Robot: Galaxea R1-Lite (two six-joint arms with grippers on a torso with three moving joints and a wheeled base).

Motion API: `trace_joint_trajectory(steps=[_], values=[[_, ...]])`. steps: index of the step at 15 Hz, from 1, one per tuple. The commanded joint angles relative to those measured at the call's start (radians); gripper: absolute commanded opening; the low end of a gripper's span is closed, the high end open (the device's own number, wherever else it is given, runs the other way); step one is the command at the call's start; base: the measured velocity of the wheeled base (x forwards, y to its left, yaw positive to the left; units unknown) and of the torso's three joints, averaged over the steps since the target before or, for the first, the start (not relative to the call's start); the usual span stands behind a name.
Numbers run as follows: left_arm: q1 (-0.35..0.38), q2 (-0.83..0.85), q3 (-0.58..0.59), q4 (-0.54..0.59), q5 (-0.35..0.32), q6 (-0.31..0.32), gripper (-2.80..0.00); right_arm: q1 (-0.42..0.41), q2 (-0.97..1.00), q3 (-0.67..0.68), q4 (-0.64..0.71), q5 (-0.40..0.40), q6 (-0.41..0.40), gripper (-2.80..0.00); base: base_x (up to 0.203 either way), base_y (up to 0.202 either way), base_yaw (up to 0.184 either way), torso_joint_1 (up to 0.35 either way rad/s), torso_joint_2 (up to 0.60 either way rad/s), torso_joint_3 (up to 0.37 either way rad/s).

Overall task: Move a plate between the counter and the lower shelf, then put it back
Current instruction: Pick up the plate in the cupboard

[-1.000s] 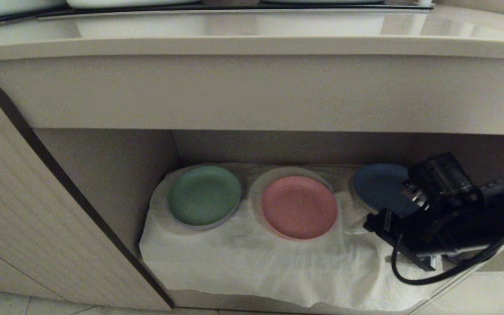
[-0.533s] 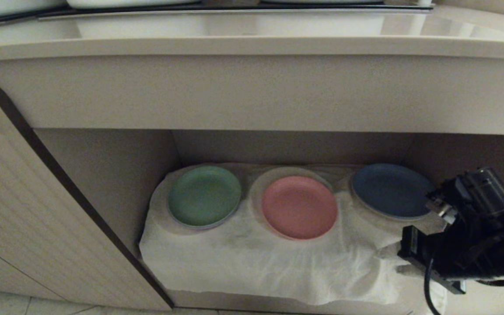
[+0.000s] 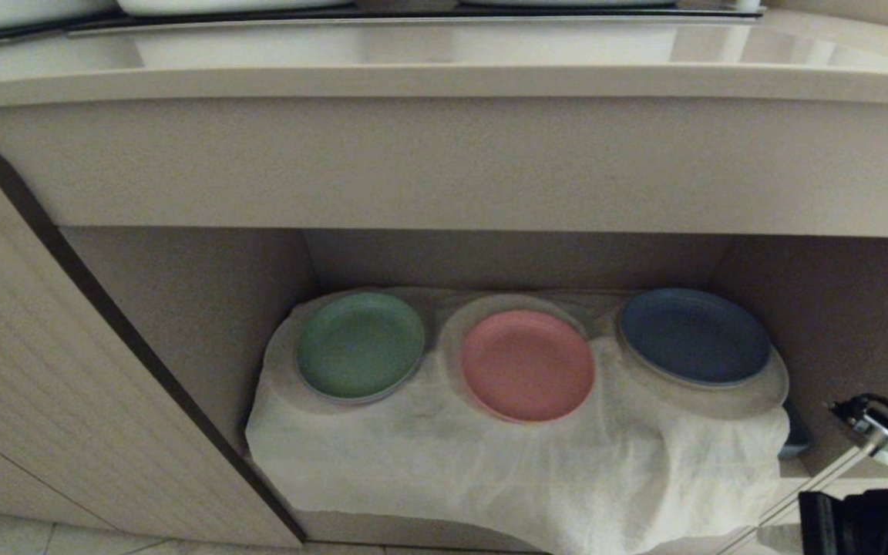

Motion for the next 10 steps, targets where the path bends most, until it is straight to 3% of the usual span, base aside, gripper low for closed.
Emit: trace_joint_trajectory(steps=[1,3,6,10], values=[[0.000,0.000,0.000,0.000,0.000,0.000,-2.80,-0.022,-0.154,0.081,-0.013,-0.019,-0.079,-2.80,0.000,0.000,0.000,0.000,0.00,0.000],[0.000,0.000,0.000,0.000,0.000,0.000,-2.80,-0.100,-0.262,0.207,-0.106,-0.036,-0.252,-2.80,0.000,0.000,0.000,0.000,0.00,0.000],[0.000,0.000,0.000,0.000,0.000,0.000,-2.80,-0.235,-0.425,0.416,-0.404,-0.038,-0.468,-2.80,0.000,0.000,0.000,0.000,0.00,0.000],[0.000,0.000,0.000,0.000,0.000,0.000,-2.80,-0.347,-0.675,0.438,-0.434,-0.001,-0.523,-2.80,0.000,0.000,0.000,0.000,0.00,0.000]])
